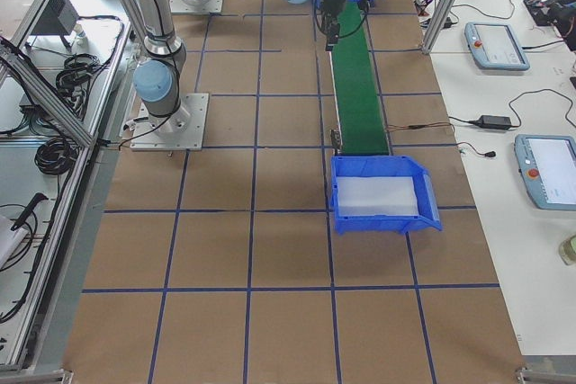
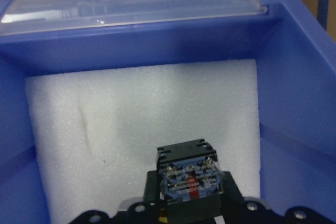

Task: Transport two buttons from left to right
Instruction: 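Carry the yellow button onto the conveyor and open the left gripper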

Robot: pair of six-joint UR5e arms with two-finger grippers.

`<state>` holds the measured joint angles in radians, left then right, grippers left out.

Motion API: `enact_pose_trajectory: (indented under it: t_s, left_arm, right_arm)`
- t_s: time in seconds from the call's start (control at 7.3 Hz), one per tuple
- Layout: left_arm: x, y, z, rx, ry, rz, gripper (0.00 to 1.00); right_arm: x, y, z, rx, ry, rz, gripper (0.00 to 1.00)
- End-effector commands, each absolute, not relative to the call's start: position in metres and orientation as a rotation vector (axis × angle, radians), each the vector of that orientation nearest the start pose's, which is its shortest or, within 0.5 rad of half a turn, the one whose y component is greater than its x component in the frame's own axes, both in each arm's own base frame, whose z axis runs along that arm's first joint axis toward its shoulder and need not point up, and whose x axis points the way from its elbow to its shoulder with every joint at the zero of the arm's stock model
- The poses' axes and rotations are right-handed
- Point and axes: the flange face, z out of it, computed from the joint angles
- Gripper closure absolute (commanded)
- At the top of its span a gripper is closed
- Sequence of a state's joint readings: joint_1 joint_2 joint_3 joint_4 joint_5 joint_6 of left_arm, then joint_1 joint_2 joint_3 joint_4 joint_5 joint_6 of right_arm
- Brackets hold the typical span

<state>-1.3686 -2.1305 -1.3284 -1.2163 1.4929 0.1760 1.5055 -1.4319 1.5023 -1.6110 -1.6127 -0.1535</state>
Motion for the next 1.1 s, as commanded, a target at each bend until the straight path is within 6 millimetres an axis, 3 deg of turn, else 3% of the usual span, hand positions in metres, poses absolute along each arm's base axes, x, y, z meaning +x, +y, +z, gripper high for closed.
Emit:
enact_pose_trajectory:
  t_s: [0.0, 0.14, 0.27, 0.41, 0.68, 0.96]
  left_arm:
    - [-0.008, -0.684, 0.374, -0.103, 3.210, -0.079, 0.76]
    - [-0.020, -0.664, 0.408, -0.140, 3.211, -0.079, 0.76]
    - [-0.052, -0.647, 0.434, -0.152, 3.211, -0.082, 0.76]
    - [-0.093, -0.639, 0.441, -0.193, 3.210, -0.090, 0.76]
    - [-0.157, -0.637, 0.426, -0.258, 3.207, -0.081, 0.76]
    - [-0.191, -0.650, 0.386, -0.251, 3.216, -0.084, 0.76]
  right_arm:
    - [0.092, -0.557, 0.447, -0.150, 3.173, 0.075, 0.00]
    - [0.091, -0.556, 0.444, -0.148, 3.178, 0.079, 0.00]
    - [0.093, -0.558, 0.446, -0.152, 3.174, 0.068, 0.00]
    - [0.093, -0.558, 0.449, -0.155, 3.175, 0.061, 0.00]
    - [0.092, -0.557, 0.443, -0.150, 3.173, 0.082, 0.00]
    - [0.093, -0.557, 0.445, -0.152, 3.172, 0.070, 0.00]
